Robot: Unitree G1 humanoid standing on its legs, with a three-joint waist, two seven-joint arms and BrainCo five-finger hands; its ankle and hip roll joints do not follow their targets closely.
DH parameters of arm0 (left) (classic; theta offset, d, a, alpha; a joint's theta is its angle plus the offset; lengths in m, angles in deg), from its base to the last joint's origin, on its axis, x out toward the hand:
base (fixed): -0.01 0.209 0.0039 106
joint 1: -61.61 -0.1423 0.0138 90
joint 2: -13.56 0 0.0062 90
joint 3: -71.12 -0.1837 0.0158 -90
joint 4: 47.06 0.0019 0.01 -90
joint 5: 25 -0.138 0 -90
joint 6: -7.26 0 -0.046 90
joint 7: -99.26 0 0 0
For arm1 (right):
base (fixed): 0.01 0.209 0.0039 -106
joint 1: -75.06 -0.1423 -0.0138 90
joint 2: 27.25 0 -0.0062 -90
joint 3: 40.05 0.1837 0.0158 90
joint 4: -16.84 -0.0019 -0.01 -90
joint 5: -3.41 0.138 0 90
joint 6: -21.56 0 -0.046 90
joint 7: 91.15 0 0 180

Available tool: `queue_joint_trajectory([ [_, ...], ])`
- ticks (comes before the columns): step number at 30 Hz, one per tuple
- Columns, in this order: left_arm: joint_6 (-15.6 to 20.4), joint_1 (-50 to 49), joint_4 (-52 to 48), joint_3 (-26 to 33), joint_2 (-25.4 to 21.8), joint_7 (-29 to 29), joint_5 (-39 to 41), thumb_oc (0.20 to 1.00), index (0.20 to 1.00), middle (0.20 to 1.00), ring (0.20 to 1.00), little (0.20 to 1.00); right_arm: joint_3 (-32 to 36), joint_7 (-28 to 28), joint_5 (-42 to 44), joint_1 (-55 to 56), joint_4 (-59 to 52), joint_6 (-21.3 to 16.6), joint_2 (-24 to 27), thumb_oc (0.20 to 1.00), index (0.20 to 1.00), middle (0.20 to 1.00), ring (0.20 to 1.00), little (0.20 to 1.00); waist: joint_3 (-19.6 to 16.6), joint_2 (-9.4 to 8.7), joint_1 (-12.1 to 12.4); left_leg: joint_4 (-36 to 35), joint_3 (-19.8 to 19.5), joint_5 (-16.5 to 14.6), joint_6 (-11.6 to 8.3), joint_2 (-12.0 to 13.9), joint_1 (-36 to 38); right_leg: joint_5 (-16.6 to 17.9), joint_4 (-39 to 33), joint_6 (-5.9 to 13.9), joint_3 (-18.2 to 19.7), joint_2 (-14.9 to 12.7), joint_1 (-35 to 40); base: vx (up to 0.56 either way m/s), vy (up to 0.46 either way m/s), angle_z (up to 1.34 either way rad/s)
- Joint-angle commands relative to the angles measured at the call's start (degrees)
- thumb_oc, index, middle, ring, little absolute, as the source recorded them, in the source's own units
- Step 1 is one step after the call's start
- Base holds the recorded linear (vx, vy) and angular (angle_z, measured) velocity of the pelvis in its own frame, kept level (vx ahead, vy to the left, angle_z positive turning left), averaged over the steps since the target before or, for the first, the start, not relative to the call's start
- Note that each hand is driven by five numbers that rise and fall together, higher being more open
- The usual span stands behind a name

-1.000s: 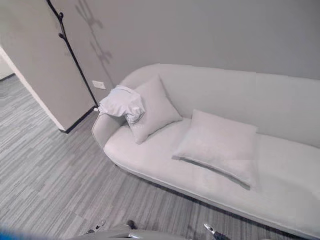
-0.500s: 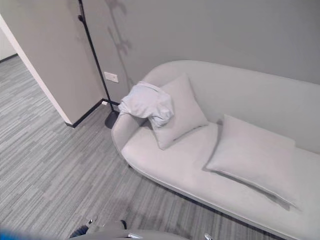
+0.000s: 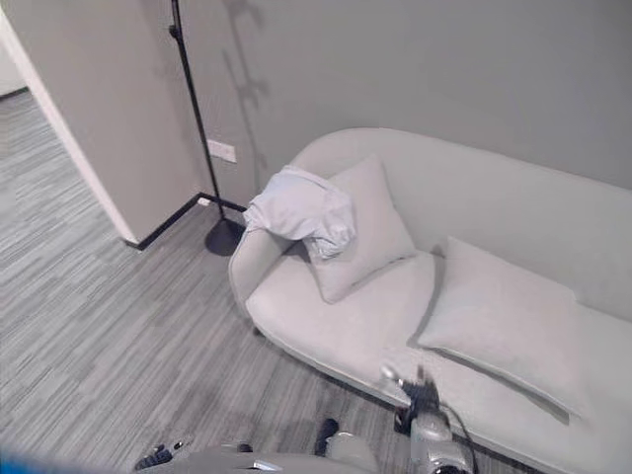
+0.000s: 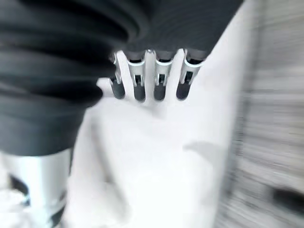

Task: Hang the clothes on the sofa on the clothes rack.

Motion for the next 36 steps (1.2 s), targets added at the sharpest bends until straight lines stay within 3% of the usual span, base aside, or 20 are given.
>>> queue_joint_trajectory([
  [1, 0.71, 2.23, -1.06, -1.8, 2.34, 0.49, -3.09, 1.0, 1.0, 1.0, 1.0, 1.0, 2.85, 8.0, -6.63, -3.36, 0.59, 0.07, 1.8, 1.0, 1.0, 1.0, 1.0, 1.0, 0.73, 1.47, -1.68, -6.9, -2.93, 2.07, 2.49, -3.96, 1.38, 4.69, -2.52, -0.21, -2.26, -0.43, 2.09, 0.13, 0.018, 0.47],
  [3, 0.29, 0.82, -0.95, -1.52, 2.88, 0.41, -4.01, 1.0, 1.0, 1.0, 1.0, 1.0, 1.91, 9.3, -11.09, -3.84, -3.12, 0.92, 2.1, 1.0, 1.0, 1.0, 1.0, 1.0, -0.63, 0.95, -1.01, -7.18, -2.47, 1.21, 2.27, -4.26, 2.27, 3.67, -5.44, -0.62, -3.53, 0.26, 5.32, 0.18, -0.019, 0.19],
  [6, 0.34, 0.5, -1.98, 0.44, 3.05, 0.84, -2.76, 1.0, 1.0, 1.0, 1.0, 1.0, -1.33, 7.56, -17.41, -4.79, -10.8, 1.22, 3.32, 1.0, 1.0, 1.0, 1.0, 1.0, -1.31, 0.43, -0.69, -5.05, -2.01, -0.64, 1.88, -3.65, 2.39, 3.06, -5.91, -1.06, -2.6, 0.88, 6.06, 0.18, -0.053, -0.08],
  [8, 0.93, 0.91, -3.27, -0.15, 3.4, 1.33, -2.91, 1.0, 1.0, 1.0, 1.0, 1.0, -4.53, 5.78, -22.68, -5.32, -17.72, 0.69, 4.88, 1.0, 1.0, 1.0, 1.0, 1.0, -1.34, 0.21, -0.43, 1.67, -0.93, -3.39, 0.8, -3.11, 0.8, 1.98, -7.07, -1.94, -1.54, 1.35, 7.41, 0.09, -0.068, -0.11],
  [9, 1.68, 1.17, -6.51, -1.38, 3.6, 1.74, -2.32, 1.0, 1.0, 1.0, 1.0, 1.0, -6.68, 5.25, -26.27, -6.6, -21.54, 0.15, 6.7, 1.0, 1.0, 1.0, 1.0, 1.0, 0.17, 0.14, 0.28, 12.08, 0.02, -2.36, -1.75, -1.75, -3.77, 1.31, -7.67, -3.19, -0.84, 1.6, 8.72, -0.02, -0.063, -0.01],
  [10, 2.19, 1.26, -8.34, -2.12, 3.5, 1.75, -2.41, 1.0, 1.0, 1.0, 1.0, 1.0, -8.35, 5.23, -29.63, -7.83, -22.98, -0.2, 8.25, 1.0, 1.0, 1.0, 1.0, 1.0, 1.01, 0.19, 0.82, 17.65, 0.0, -0.19, -3.37, -0.73, -6.71, 0.95, -8.12, -3.96, -0.61, 2.07, 9.43, -0.05, -0.051, -0.04],
  [11, 2.16, 1.3, -8.38, -2.11, 3.5, 1.77, -2.42, 1.0, 1.0, 1.0, 1.0, 1.0, -8.33, 5.23, -29.65, -7.89, -22.97, -0.2, 8.24, 1.0, 1.0, 1.0, 1.0, 1.0, 0.81, 0.15, 0.65, 17.84, -0.13, 0.01, -3.33, -0.8, -7.23, 1.14, -8.22, -4.0, -0.78, 2.02, 9.13, -0.01, -0.05, -0.29],
  [12, 3.07, 0.84, -12.16, -3.54, 3.04, 1.96, -2.4, 1.0, 1.0, 1.0, 1.0, 1.0, -11.12, 4.76, -35.25, -9.67, -24.61, -0.59, 10.62, 1.0, 1.0, 1.0, 1.0, 1.0, 2.14, 0.46, 1.95, 25.51, -1.22, 3.91, -5.22, 1.36, -11.28, 0.05, -8.91, -5.33, -0.31, 3.07, 10.93, -0.01, -0.03, -0.32],
  [13, 3.03, 0.84, -12.23, -3.53, 3.03, 1.99, -2.41, 1.0, 1.0, 1.0, 1.0, 1.0, -11.11, 4.77, -35.27, -9.72, -24.58, -0.6, 10.6, 1.0, 1.0, 1.0, 1.0, 1.0, 1.9, 0.33, 1.71, 25.43, -1.37, 4.25, -5.14, 1.16, -11.71, 0.25, -9.02, -5.33, -0.54, 2.93, 10.63, 0.09, -0.022, -0.32],
  [14, 3.63, 0.59, -13.33, -3.54, 2.57, 2.12, -1.31, 1.0, 1.0, 1.0, 1.0, 1.0, -13.21, 6.05, -39.31, -12.01, -25.21, -0.78, 11.99, 1.0, 1.0, 1.0, 1.0, 1.0, 1.94, 0.08, 2.22, 23.11, 0.4, 3.46, -4.1, 5.19, -12.73, -0.13, -10.01, -5.04, -1.1, 2.79, 11.99, 0.19, 0.063, -0.17],
  [15, 4.04, -0.15, -15.23, -4.1, 1.79, 2.16, -1.3, 1.0, 1.0, 1.0, 1.0, 1.0, -15.43, 6.02, -41.25, -13.81, -24.67, -1.21, 12.53, 1.0, 1.0, 1.0, 1.0, 1.0, 1.36, -0.54, 2.92, 16.21, 1.3, 1.73, -2.62, 7.49, -11.31, -0.41, -10.25, -4.35, -0.94, 1.98, 12.47, 0.2, 0.063, -0.1],
  [16, 4.02, -0.19, -15.29, -4.07, 1.77, 2.17, -1.31, 1.0, 1.0, 1.0, 1.0, 1.0, -15.49, 6.06, -41.25, -13.86, -24.59, -1.24, 12.49, 1.0, 1.0, 1.0, 1.0, 1.0, 1.44, -0.68, 3.0, 15.81, 1.48, 1.9, -2.6, 7.36, -10.97, -0.42, -10.23, -4.32, -0.83, 1.84, 12.55, 0.22, 0.163, -0.15],
  [17, 4.26, -0.55, -15.41, -4.94, 1.18, 2.46, -1.4, 1.0, 1.0, 1.0, 1.0, 1.0, -17.73, 5.76, -42.44, -16.9, -23.49, -1.26, 12.73, 1.0, 1.0, 1.0, 1.0, 1.0, 0.98, -0.36, 3.58, 6.47, -0.69, 5.75, -3.23, 10.01, -10.6, -1.39, -9.83, -3.9, 0.01, 2.03, 12.81, 0.18, 0.173, -0.1],
  [18, 4.27, -0.16, -14.21, -5.37, 1.25, 2.42, -1.82, 1.0, 1.0, 1.0, 1.0, 1.0, -18.94, 5.39, -42.95, -17.91, -22.85, -1.68, 12.76, 1.0, 1.0, 1.0, 1.0, 1.0, 0.9, 0.04, 3.74, 1.16, -1.89, 8.84, -4.18, 11.44, -9.7, -2.06, -9.58, -3.64, 0.54, 2.26, 13.16, 0.17, 0.17, -0.12],
  [19, 4.3, -0.06, -14.14, -5.33, 1.29, 2.41, -1.83, 1.0, 1.0, 1.0, 1.0, 1.0, -18.98, 5.43, -42.94, -18.03, -22.76, -1.71, 12.76, 1.0, 1.0, 1.0, 1.0, 1.0, 0.86, -0.01, 3.62, 0.31, -1.86, 9.53, -4.16, 11.32, -9.51, -1.91, -9.62, -3.69, 0.46, 2.21, 13.01, 0.19, 0.207, -0.12],
  [20, 4.83, 0.31, -13.62, -6.1, 1.63, 3.12, -1.36, 1.0, 1.0, 1.0, 1.0, 1.0, -20.41, 5.86, -44.19, -19.48, -21.85, -1.51, 13.14, 1.0, 1.0, 1.0, 1.0, 1.0, 0.88, 0.94, 3.91, -5.7, -3.95, 12.96, -5.57, 14.25, -10.45, -3.31, -9.25, -3.15, 1.21, 2.07, 14.02, 0.13, 0.136, -0.07],
  [24, 4.79, 0.91, -11.27, -6.04, 2.83, 4.19, -0.99, 1.0, 1.0, 1.0, 1.0, 1.0, -21.88, 5.21, -43.96, -20.08, -21.6, -1.2, 12.86, 1.0, 1.0, 1.0, 1.0, 1.0, 0.0, 3.4, 3.56, -11.71, -4.49, 16.82, -8.19, 16.86, -8.83, -4.74, -8.68, -1.58, 2.41, 1.28, 16.48, 0.25, 0.338, -0.11],
  [26, 4.13, 0.59, -7.97, -6.18, 3.66, 3.56, -2.18, 1.0, 1.0, 1.0, 1.0, 1.0, -22.35, 4.52, -45.15, -18.57, -21.11, -0.82, 12.69, 1.0, 1.0, 1.0, 1.0, 1.0, -1.88, 3.85, 3.64, -11.5, -3.33, 15.87, -8.35, 15.52, -7.25, -3.85, -9.12, -0.47, 3.17, -0.49, 17.4, 0.27, 0.358, -0.18],
  [29, 3.86, 1.41, -5.93, -6.42, 2.33, 3.07, -5.7, 1.0, 1.0, 1.0, 1.0, 1.0, -22.64, 3.96, -45.8, -17.43, -21.62, -0.81, 11.51, 1.0, 1.0, 1.0, 1.0, 1.0, -2.78, 2.21, 4.08, -9.13, -1.4, 13.15, -7.23, 12.41, -6.7, -2.2, -9.33, 1.44, 3.79, -4.19, 17.33, 0.17, 0.303, -0.17],
  [36, 3.52, 1.18, -6.11, -5.56, 1.04, 2.97, -5.83, 1.0, 1.0, 1.0, 1.0, 1.0, -22.43, 4.88, -50.01, -19.25, -21.35, 1.31, 11.54, 1.0, 1.0, 1.0, 1.0, 1.0, -2.6, -0.26, 5.44, -3.28, -0.53, 8.46, -4.44, 8.73, -9.29, 0.0, -9.04, 3.1, 4.32, -7.78, 15.72, 0.04, 0.142, 0.03],
])
